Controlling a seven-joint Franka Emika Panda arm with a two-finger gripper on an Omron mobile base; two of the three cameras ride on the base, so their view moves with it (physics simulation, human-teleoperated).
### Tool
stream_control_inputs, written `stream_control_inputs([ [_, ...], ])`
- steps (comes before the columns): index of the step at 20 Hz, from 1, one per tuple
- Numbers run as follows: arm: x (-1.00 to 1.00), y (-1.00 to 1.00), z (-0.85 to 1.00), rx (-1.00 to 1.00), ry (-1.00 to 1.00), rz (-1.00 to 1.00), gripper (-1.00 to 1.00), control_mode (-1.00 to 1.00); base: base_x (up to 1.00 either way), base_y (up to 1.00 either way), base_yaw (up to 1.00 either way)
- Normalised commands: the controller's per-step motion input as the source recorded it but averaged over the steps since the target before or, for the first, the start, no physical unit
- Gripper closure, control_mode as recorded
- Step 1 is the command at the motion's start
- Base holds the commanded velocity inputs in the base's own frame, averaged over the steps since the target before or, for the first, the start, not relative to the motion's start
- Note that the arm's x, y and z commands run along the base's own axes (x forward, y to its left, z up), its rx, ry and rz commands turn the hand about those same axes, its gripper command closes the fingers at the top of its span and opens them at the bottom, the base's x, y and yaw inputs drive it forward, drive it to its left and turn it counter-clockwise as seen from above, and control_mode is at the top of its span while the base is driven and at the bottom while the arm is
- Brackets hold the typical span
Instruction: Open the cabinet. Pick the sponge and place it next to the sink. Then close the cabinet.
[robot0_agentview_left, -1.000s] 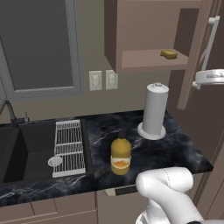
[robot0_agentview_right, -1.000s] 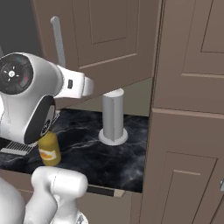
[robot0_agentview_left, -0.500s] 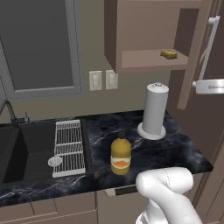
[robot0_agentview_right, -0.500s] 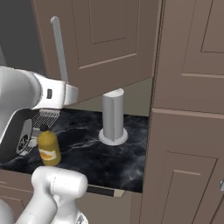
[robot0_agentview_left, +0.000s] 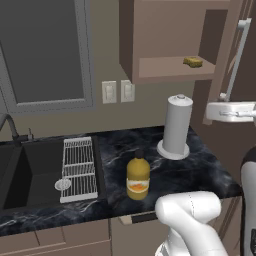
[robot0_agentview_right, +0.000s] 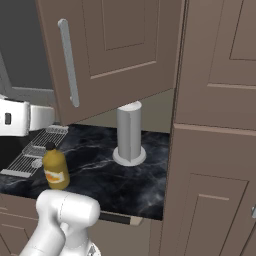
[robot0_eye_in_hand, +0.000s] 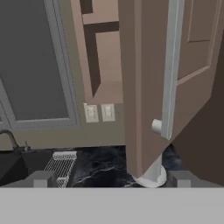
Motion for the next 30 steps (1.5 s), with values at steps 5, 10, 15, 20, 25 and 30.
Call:
stream_control_inputs([
  [5,-0.42,0.3,0.0,-0.03,-0.1,-0.11,-1.0,-1.0,0.0,0.0,0.0],
  [10,0.63,0.31,-0.05,-0.21,-0.02,-0.11,-1.0,-1.0,0.0,0.0,0.0],
  [15,0.99,0.3,0.0,-0.21,-0.05,-0.05,-1.0,-1.0,0.0,0.0,0.0],
  [20,0.83,0.24,-0.04,-0.19,-0.05,-0.04,-1.0,-1.0,0.0,0.0,0.0],
  [25,0.29,0.08,0.08,-0.22,0.1,-0.12,-1.0,-1.0,0.0,0.0,0.0],
  [30,0.0,0.0,0.17,-0.18,0.39,-0.25,-1.0,-1.0,0.0,0.0,0.0],
])
